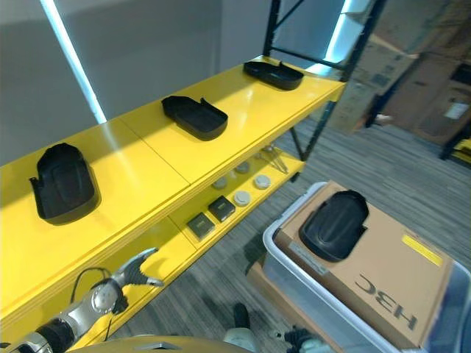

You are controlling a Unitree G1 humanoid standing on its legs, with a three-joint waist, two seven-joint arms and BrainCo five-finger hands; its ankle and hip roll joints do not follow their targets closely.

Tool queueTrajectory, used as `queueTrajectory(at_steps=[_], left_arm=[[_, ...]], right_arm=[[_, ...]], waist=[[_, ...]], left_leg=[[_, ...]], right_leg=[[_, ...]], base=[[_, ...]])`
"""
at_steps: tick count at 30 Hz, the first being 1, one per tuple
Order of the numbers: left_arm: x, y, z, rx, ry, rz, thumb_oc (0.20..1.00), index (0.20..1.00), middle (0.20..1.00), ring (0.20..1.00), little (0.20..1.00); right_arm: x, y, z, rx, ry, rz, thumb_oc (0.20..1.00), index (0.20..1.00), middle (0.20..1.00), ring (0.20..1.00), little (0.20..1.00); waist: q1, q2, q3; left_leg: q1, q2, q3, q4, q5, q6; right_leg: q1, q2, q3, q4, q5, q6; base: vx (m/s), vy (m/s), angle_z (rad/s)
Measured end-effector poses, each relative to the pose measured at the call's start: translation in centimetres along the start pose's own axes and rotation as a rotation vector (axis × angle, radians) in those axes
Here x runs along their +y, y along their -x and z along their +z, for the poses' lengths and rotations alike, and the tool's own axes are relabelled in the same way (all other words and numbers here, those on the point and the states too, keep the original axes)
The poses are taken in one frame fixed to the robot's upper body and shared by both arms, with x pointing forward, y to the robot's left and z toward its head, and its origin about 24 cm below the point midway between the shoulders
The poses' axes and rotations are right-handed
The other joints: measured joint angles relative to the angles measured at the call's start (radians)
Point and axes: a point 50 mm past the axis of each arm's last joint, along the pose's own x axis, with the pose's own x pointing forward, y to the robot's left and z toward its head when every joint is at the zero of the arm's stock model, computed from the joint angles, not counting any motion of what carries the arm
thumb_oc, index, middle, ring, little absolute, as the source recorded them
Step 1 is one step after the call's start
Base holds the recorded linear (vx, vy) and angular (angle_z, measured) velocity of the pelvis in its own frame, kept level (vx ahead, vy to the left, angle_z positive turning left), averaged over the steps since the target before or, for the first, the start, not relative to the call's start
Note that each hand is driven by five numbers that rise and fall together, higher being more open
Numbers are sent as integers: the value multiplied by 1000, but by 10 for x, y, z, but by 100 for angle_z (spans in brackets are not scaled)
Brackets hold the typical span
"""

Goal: Move parts from the plastic box to the shelf.

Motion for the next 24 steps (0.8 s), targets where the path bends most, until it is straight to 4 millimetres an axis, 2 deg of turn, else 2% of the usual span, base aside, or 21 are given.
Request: queueTrajectory(at_steps=[1,3,4,5,6,8,10,12,13,15,16,17,18,19,20,23,24], left_arm=[[-10,5,-15,65,6,-10,1000,1000,1000,1000,1000],[-32,26,-54,243,42,-38,1000,1000,1000,1000,1000],[-41,35,-67,310,50,-58,1000,1000,1000,1000,1000],[-50,46,-79,379,118,-40,1000,1000,1000,1000,1000],[-54,50,-83,415,160,-24,1000,1000,1000,1000,1000],[-58,53,-88,466,174,-28,1000,1000,1000,1000,1000],[-56,51,-87,483,195,-18,1000,1000,1000,1000,1000],[-49,43,-81,473,238,19,1000,1000,1000,1000,1000],[-49,41,-79,484,288,40,1000,1000,1000,1000,1000],[-47,39,-77,472,300,51,1000,1000,1000,1000,1000],[-48,37,-73,464,316,56,1000,1000,1000,1000,1000],[-50,38,-74,467,318,53,1000,1000,1000,1000,1000],[-53,38,-72,465,327,48,1000,1000,1000,1000,1000],[-54,37,-70,457,329,46,1000,1000,1000,1000,1000],[-55,38,-69,451,330,45,1000,1000,1000,1000,1000],[-55,35,-65,435,336,61,1000,1000,1000,1000,1000],[-54,34,-64,432,338,82,1000,1000,1000,1000,1000]], right_arm=[[3,0,-3,8,-41,7,1000,1000,1000,1000,1000],[12,1,-10,36,-145,30,1000,1000,1000,1000,1000],[15,1,-17,60,-171,36,1000,1000,1000,1000,1000],[16,2,-26,90,-229,32,1000,1000,1000,1000,1000],[14,2,-24,90,-242,26,1000,1000,1000,1000,1000],[7,1,-20,74,-243,9,1000,1000,1000,1000,1000],[6,0,-12,51,-241,7,1000,1000,1000,1000,1000],[7,0,-16,61,-205,6,1000,1000,1000,1000,1000],[7,0,-16,65,-187,1,1000,1000,1000,1000,1000],[7,0,-16,62,-165,5,1000,1000,1000,1000,1000],[7,0,-15,50,-160,4,1000,1000,1000,1000,1000],[8,0,-18,54,-158,7,1000,1000,1000,1000,1000],[8,1,-28,72,-157,4,1000,1000,1000,1000,1000],[8,1,-24,52,-154,5,1000,1000,1000,1000,1000],[8,2,-29,59,-141,4,1000,1000,1000,1000,1000],[4,2,-32,57,-117,-7,1000,1000,1000,1000,1000],[4,2,-30,50,-105,-6,1000,1000,1000,1000,1000]], waist=[[6,22,13],[22,28,30],[25,30,40],[45,31,45],[70,41,53],[66,52,58],[50,62,60],[49,47,55],[55,61,59],[59,34,43],[56,46,32],[56,40,21],[47,39,15],[43,45,5],[40,31,-10],[36,38,-28],[27,47,-34]], left_leg=[[-6,13,32,-1,2,15],[5,34,115,-32,14,31],[20,32,135,-58,21,38],[49,42,212,-110,52,43],[74,47,258,-145,63,48],[80,51,295,-179,70,56],[77,61,306,-203,76,45],[64,72,309,-200,78,39],[60,81,319,-200,78,32],[55,90,330,-199,77,-6],[56,136,354,-200,86,-36],[59,157,355,-198,88,-55],[67,181,314,-196,78,-84],[66,206,306,-185,79,-92],[62,220,303,-181,81,-95],[51,267,299,-146,81,-97],[34,308,298,-82,71,-111]], right_leg=[[-18,-9,-34,11,-24,15],[-60,-24,-199,33,-26,33],[-57,-33,-237,35,-15,51],[-57,-52,-346,63,-17,57],[-68,-57,-410,98,-16,60],[-73,-66,-429,193,-12,69],[-65,-67,-427,315,-17,74],[-31,-68,-436,325,-30,80],[-18,-70,-446,341,-52,76],[7,-78,-474,290,-75,64],[8,-62,-551,282,-79,54],[12,-40,-571,268,-77,50],[27,-2,-567,252,-73,44],[34,27,-566,247,-76,39],[33,49,-561,239,-83,12],[34,91,-558,247,-100,-39],[28,117,-555,275,-127,-84]], base=[[-166,65,-102],[-157,44,-121],[-216,56,-123],[-161,63,-132],[-121,44,-138],[-66,-7,-90],[-31,-94,-59],[10,-184,-43],[81,-247,-43],[132,-331,-55],[181,-382,-66],[215,-422,-63],[248,-476,-36],[196,-374,-21],[146,-281,-19],[173,-366,-27],[159,-394,-32]])
